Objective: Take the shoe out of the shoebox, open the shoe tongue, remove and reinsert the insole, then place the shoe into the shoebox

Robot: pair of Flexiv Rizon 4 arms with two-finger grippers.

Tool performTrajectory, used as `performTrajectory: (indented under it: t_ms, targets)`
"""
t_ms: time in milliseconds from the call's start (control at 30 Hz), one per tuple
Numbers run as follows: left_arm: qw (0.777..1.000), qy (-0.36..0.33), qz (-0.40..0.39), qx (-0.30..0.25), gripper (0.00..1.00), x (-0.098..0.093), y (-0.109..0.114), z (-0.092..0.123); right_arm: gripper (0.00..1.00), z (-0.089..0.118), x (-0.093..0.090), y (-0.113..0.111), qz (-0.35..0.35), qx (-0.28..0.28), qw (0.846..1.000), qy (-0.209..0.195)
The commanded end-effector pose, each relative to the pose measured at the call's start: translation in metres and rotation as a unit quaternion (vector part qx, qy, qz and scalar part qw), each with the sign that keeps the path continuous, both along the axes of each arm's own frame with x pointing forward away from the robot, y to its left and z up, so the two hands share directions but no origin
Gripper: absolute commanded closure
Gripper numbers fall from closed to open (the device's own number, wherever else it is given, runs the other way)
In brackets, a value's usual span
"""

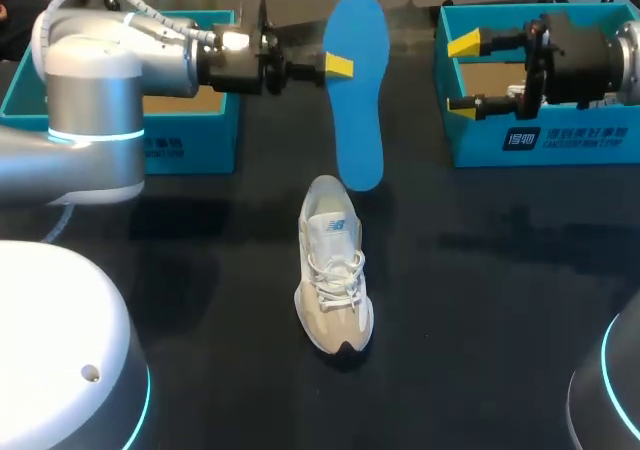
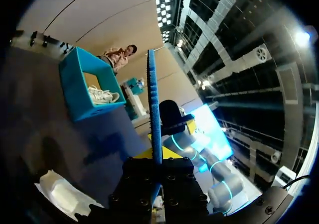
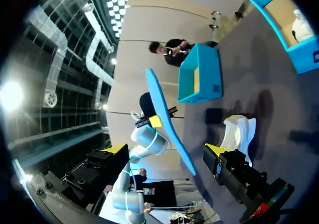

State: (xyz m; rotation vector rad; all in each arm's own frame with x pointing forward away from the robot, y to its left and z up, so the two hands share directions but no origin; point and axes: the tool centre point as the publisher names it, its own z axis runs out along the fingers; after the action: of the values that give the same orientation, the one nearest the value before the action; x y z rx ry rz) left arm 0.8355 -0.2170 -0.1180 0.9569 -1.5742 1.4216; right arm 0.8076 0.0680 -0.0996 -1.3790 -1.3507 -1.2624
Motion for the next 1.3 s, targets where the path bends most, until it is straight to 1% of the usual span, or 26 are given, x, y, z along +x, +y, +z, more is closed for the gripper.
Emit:
performTrajectory:
  t_ms: [33,167,200,267,367,433,500,533,700,900,1133,1200,1267,1300]
  targets:
    - [0.957,0.29,-0.033,-0.004,1.0,0.003,-0.004,-0.005,0.0,0.009,-0.005,0.009,-0.027,-0.026,0.999,-0.008]
    - [0.954,0.298,-0.038,-0.029,1.0,0.003,-0.008,-0.007,0.0,0.015,-0.008,0.012,-0.036,-0.044,0.998,-0.022]
    - [0.954,0.295,-0.039,-0.031,1.0,0.003,-0.008,-0.007,0.0,0.017,-0.009,0.013,-0.04,-0.06,0.997,-0.016]
    - [0.953,0.298,-0.048,-0.037,1.0,0.003,-0.009,-0.009,0.0,0.02,-0.01,0.016,-0.036,-0.073,0.996,-0.026]
    - [0.953,0.295,-0.054,-0.039,1.0,0.002,-0.011,-0.013,0.0,0.027,-0.012,0.02,-0.031,-0.11,0.993,-0.025]
    - [0.953,0.293,-0.056,-0.043,1.0,0.001,-0.012,-0.014,0.0,0.031,-0.014,0.024,-0.027,-0.128,0.991,-0.031]
    - [0.953,0.293,-0.06,-0.049,1.0,0.001,-0.013,-0.016,0.0,0.035,-0.016,0.027,-0.029,-0.156,0.987,-0.028]
    - [0.953,0.292,-0.061,-0.051,1.0,0.002,-0.014,-0.017,0.0,0.036,-0.017,0.029,-0.028,-0.159,0.986,-0.034]
    - [0.956,0.28,-0.074,-0.057,1.0,0.001,-0.015,-0.018,0.0,0.042,-0.021,0.036,-0.037,-0.211,0.976,-0.042]
    - [0.959,0.266,-0.075,-0.059,1.0,0.004,-0.017,-0.019,0.0,0.051,-0.025,0.043,-0.044,-0.265,0.963,-0.037]
    - [0.961,0.259,-0.077,-0.059,1.0,0.007,-0.022,-0.019,0.0,0.063,-0.027,0.056,-0.044,-0.337,0.94,-0.026]
    - [0.962,0.255,-0.077,-0.059,1.0,0.006,-0.023,-0.019,0.0,0.067,-0.027,0.061,-0.044,-0.366,0.929,-0.02]
    - [0.962,0.256,-0.078,-0.059,1.0,0.006,-0.023,-0.019,0.0,0.072,-0.027,0.065,-0.045,-0.404,0.914,-0.006]
    - [0.962,0.255,-0.078,-0.06,1.0,0.006,-0.023,-0.018,0.0,0.073,-0.027,0.066,-0.045,-0.415,0.909,-0.002]
